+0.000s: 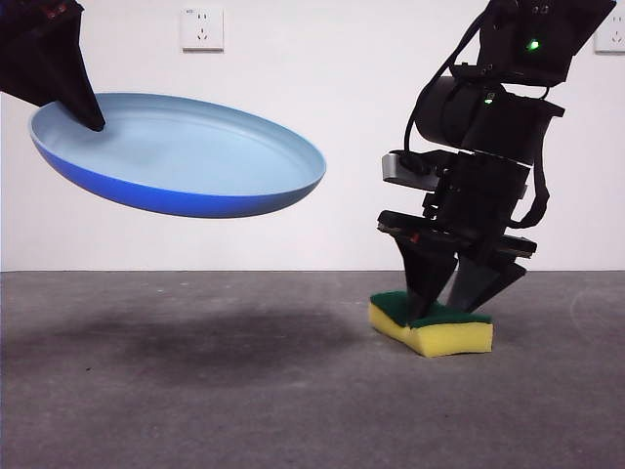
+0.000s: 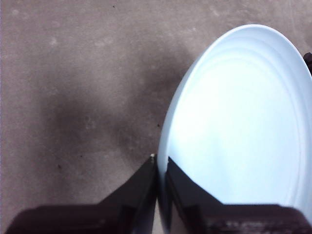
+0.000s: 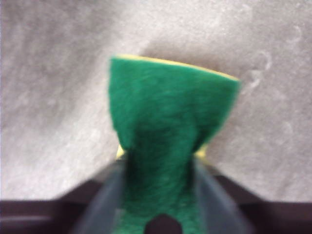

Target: Pick up the plate,pick up the cloth,clean the plate with the cloth

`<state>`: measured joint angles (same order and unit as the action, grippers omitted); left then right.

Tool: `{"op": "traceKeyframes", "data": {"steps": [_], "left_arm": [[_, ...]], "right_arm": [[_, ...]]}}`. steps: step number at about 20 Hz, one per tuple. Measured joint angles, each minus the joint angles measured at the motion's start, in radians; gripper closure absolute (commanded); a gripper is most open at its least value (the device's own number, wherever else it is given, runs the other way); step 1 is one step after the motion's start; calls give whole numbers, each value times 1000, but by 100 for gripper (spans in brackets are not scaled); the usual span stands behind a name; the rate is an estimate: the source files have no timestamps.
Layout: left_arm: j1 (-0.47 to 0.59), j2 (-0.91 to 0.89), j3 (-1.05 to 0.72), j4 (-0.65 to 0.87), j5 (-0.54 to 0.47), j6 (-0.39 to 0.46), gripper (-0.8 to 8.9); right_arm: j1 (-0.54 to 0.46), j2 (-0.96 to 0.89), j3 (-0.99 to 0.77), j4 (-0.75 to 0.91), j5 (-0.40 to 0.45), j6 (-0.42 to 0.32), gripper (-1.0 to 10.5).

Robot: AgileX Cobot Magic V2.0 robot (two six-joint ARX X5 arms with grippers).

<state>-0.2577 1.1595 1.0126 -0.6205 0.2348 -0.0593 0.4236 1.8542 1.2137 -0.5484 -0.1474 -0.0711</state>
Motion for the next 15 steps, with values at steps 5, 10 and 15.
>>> {"op": "traceKeyframes", "data": {"steps": [5, 10, 15], "left_arm": [[0, 2, 0, 3, -78, 2, 821], [-1, 34, 0, 32, -138, 6, 821], [-49, 98, 0, 69, -135, -21, 821]], "right_arm": [[7, -5, 3, -9, 62, 0, 964], [27, -192, 1, -41, 68, 24, 963], [138, -463, 2, -14, -7, 91, 964]]}}
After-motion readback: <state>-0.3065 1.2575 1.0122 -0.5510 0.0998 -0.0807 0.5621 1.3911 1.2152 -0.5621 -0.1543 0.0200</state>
